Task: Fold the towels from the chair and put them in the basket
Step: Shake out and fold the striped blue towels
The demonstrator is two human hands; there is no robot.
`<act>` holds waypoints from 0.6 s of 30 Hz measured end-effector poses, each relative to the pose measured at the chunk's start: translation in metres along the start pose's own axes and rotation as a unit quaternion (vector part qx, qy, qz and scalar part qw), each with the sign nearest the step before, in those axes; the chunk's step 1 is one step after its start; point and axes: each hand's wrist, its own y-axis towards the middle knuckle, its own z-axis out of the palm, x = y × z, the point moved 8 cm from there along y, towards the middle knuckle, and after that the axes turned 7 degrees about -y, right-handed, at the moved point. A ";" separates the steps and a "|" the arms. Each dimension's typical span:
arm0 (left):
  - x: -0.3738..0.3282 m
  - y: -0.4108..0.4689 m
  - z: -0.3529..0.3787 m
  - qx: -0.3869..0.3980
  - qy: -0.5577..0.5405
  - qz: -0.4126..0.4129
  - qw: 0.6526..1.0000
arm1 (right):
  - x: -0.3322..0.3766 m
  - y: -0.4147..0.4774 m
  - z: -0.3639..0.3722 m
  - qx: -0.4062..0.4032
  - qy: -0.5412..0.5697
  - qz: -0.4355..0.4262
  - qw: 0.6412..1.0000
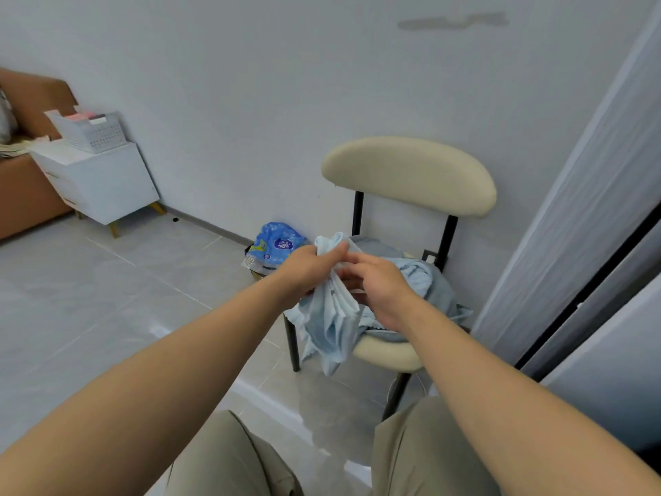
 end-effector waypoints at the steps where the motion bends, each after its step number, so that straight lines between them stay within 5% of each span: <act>1: 0.001 -0.001 0.000 0.017 -0.015 0.009 1.000 | 0.002 -0.004 0.002 0.015 0.027 -0.001 1.000; 4: 0.004 -0.003 -0.001 0.060 -0.032 0.043 0.997 | 0.005 -0.005 -0.003 0.015 0.073 0.013 0.997; 7: -0.002 -0.011 -0.001 0.095 -0.043 0.065 0.992 | 0.006 -0.003 -0.022 -0.067 -0.035 -0.004 0.997; 12: -0.014 -0.022 -0.011 0.102 -0.012 0.093 0.990 | 0.031 -0.007 -0.050 -0.155 -0.322 -0.121 0.926; 18: -0.041 -0.043 -0.020 0.093 0.105 0.203 0.969 | 0.065 -0.018 -0.039 -0.121 -0.448 -0.231 0.855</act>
